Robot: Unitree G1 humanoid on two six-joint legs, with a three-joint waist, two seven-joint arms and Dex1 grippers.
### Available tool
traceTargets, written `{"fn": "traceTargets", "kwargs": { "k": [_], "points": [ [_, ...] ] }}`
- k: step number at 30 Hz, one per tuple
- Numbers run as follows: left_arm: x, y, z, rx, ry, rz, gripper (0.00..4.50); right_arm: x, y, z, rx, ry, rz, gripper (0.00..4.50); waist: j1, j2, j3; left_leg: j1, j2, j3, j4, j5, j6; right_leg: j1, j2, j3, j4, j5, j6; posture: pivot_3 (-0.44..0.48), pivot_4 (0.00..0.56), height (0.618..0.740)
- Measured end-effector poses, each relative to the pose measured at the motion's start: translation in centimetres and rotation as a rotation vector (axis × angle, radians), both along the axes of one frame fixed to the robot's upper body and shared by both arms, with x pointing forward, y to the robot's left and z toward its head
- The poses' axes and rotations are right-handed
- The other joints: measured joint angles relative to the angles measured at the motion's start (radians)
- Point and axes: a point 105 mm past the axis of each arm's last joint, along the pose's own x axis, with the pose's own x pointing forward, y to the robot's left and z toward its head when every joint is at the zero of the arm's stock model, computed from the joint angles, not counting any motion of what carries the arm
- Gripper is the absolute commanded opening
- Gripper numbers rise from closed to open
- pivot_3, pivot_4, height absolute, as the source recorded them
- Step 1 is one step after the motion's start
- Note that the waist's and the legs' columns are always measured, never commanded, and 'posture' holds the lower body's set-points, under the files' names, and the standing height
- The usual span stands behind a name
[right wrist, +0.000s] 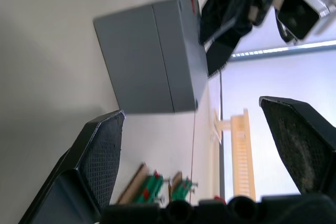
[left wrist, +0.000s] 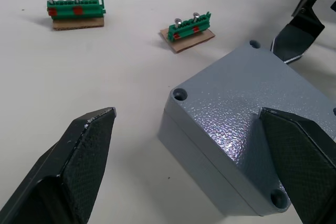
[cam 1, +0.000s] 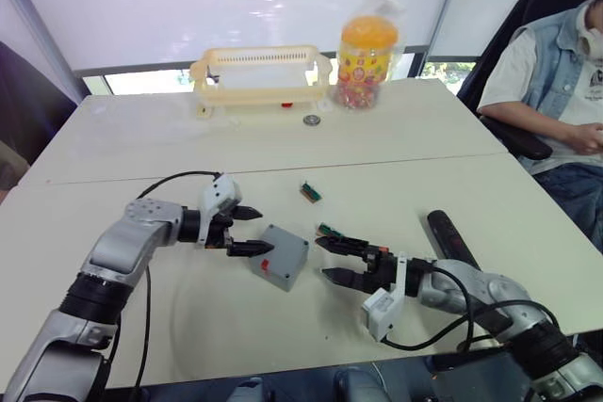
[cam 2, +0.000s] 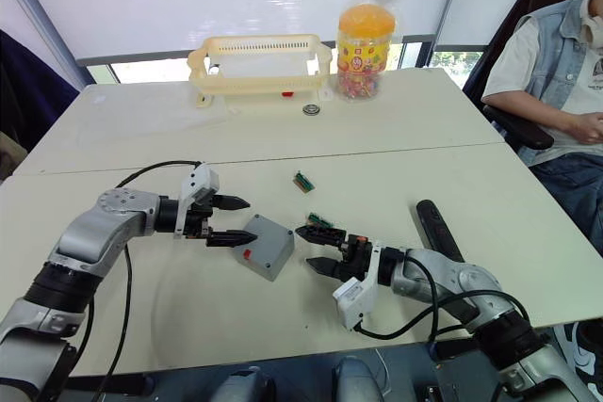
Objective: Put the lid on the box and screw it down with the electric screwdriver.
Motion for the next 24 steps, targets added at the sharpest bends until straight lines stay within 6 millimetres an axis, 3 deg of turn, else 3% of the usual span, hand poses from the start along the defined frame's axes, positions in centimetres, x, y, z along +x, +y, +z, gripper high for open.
{"fn": "traceTargets", "kwargs": {
  "k": [3,7,9,11,16,20,24],
  "points": [
    [-0.2,0.6,0.7,-0.081,0.078,0.045,4.5,0.7,-1.0,1.6,0.151,0.045,-0.105,4.47,-0.002,-0.001,0.001,-0.001,0.002,-0.001,0.0,0.0,0.0,0.0,0.001,-0.001,0.0,0.0,0.0,0.0,0.15,0.74],
    [0.1,2.3,5.3,-0.194,0.046,0.112,4.5,1.0,-1.9,4.6,0.443,0.186,-0.22,4.47,-0.005,-0.001,0.001,-0.001,0.003,-0.006,0.0,0.0,0.001,0.0,0.001,-0.001,0.0,0.0,0.0,0.0,0.15,0.74],
    [0.2,3.8,7.3,-0.236,0.002,0.174,4.5,1.0,-2.5,5.7,0.626,0.334,-0.278,4.47,-0.007,-0.001,0.001,0.0,0.004,-0.006,0.0,-0.001,0.001,0.0,0.0,-0.001,0.0,0.0,0.0,0.0,0.15,0.74],
    [0.3,5.1,8.0,-0.26,-0.022,0.239,4.5,1.2,-3.1,6.3,0.769,0.499,-0.33,4.47,-0.007,0.0,0.001,0.0,0.004,-0.006,0.0,-0.001,0.001,0.0,0.0,-0.001,0.0,0.0,0.0,0.0,0.15,0.74],
    [0.3,7.5,4.8,-0.219,0.032,0.406,4.5,1.7,-4.6,7.5,1.053,0.796,-0.416,4.47,0.0,0.0,0.001,-0.001,0.004,-0.006,0.0,-0.001,0.001,-0.001,0.0,-0.001,0.0,0.0,0.0,0.0,0.15,0.74],
    [-0.3,8.2,3.5,-0.207,0.045,0.451,4.5,1.2,-4.7,7.5,1.047,0.889,-0.428,4.47,0.017,0.0,0.001,-0.001,0.004,-0.005,0.0,-0.001,0.001,-0.001,0.0,-0.001,-0.002,0.0,0.0,0.0,0.15,0.74],
    [-1.0,8.0,2.2,-0.194,0.032,0.467,4.5,0.3,-4.4,5.8,0.972,1.021,-0.452,4.47,0.025,0.0,0.001,-0.002,0.004,-0.005,0.0,-0.001,0.001,0.0,-0.001,-0.001,-0.004,-0.001,-0.002,0.0,0.15,0.74]
  ]
}}
